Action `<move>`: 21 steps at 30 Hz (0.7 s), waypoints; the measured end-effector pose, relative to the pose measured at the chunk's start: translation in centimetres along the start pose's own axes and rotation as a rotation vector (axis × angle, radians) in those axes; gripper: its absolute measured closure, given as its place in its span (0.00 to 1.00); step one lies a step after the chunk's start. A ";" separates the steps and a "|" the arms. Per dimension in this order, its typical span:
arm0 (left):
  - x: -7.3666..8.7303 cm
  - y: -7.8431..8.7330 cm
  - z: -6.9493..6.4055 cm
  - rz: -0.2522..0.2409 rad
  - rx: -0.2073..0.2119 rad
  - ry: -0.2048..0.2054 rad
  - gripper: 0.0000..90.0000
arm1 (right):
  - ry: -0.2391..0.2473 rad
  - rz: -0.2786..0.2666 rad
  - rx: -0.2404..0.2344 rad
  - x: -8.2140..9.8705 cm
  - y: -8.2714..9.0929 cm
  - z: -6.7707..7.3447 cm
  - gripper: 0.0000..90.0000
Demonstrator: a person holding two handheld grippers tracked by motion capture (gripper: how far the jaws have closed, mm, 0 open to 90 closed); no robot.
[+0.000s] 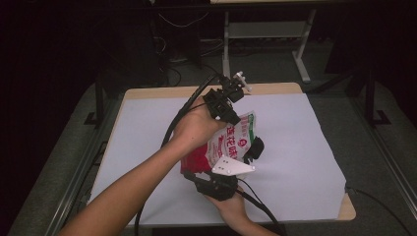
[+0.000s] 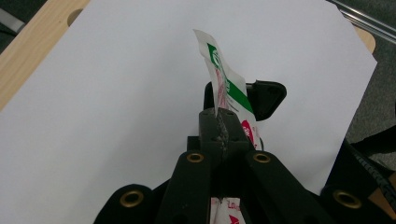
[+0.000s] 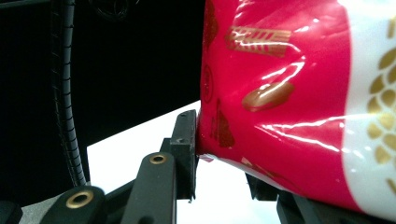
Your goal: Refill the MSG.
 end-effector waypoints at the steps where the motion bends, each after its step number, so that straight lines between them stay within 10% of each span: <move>1: -0.1 0.0 0.0 0.003 -0.001 0.000 1.00 | -0.005 -0.002 -0.001 0.0 0.0 -0.1 0.75; 21: -0.3 0.1 0.4 0.003 -0.003 0.000 1.00 | -0.005 -0.006 -0.001 -0.2 0.1 -0.3 0.75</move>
Point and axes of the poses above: each handheld gripper's, and its own axes: y roughly backward along the jaws, x roughly out of its underside, z roughly to its left, the point moved 3 cm from there along -y, roughly forward along the jaws, and after that the axes turned 1 degree about -x, right-handed, at the moved point
